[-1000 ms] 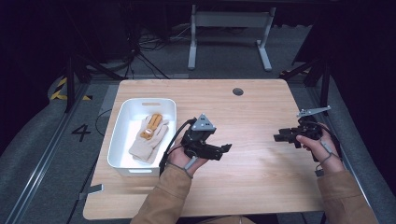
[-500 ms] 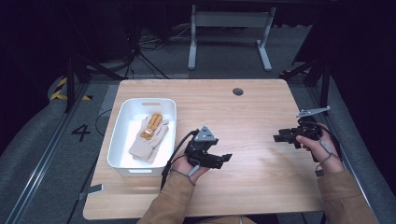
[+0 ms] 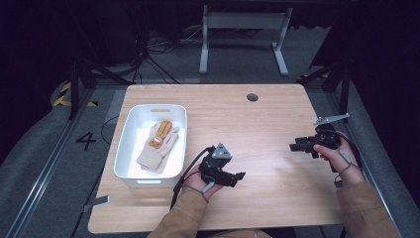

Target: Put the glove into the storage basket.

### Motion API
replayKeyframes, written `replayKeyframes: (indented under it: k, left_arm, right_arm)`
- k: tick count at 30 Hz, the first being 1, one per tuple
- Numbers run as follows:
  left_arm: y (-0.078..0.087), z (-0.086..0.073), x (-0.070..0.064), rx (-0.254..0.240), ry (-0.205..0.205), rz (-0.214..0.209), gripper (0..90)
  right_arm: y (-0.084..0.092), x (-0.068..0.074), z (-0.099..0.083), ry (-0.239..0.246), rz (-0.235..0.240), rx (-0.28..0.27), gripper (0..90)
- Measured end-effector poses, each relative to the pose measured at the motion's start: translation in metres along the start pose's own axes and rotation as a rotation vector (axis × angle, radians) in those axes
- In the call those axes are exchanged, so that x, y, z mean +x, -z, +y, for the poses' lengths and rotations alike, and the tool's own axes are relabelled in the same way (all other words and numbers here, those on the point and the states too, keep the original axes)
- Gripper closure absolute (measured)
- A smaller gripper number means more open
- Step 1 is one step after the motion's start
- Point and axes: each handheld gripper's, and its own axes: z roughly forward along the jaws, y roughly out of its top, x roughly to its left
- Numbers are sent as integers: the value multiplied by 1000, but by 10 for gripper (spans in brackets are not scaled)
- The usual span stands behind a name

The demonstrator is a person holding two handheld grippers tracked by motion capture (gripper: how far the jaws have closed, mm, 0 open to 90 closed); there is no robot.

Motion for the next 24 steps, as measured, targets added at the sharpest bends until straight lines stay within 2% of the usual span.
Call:
replayKeyframes:
  k: [7, 11, 15, 24]
  left_arm:
    - [-11, -10, 1, 39, 2, 21, 263]
    - [-16, -12, -1, 72, -34, 55, 262]
    - [-20, -14, -2, 101, -40, 73, 261]
    - [-20, -14, -2, 105, -33, 76, 259]
  right_arm:
    - [-2, 0, 0, 4, 0, 3, 461]
    - [-3, 0, -1, 5, -1, 6, 461]
    - [-3, 0, -1, 6, 2, 6, 461]
    - [-3, 0, -1, 6, -2, 5, 461]
